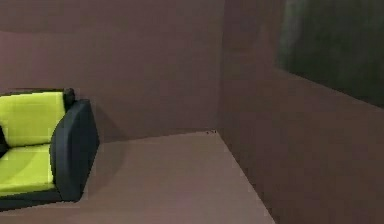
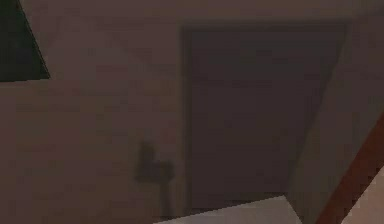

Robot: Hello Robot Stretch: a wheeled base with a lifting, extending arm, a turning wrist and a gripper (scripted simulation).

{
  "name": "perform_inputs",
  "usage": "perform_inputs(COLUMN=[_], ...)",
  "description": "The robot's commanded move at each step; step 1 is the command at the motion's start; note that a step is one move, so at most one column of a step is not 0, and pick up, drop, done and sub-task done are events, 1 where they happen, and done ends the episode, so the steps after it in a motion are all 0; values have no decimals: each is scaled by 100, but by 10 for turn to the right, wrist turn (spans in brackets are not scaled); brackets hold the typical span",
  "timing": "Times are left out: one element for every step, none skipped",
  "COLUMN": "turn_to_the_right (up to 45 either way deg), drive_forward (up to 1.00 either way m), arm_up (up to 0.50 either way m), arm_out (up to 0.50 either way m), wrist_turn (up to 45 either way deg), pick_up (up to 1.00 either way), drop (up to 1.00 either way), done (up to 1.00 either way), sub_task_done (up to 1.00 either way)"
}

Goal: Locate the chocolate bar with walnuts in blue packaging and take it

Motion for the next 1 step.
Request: perform_inputs(turn_to_the_right=[-90], drive_forward=[0], arm_up=[0], arm_out=[0], wrist_turn=[0], pick_up=[0], drop=[0], done=[0], sub_task_done=[0])
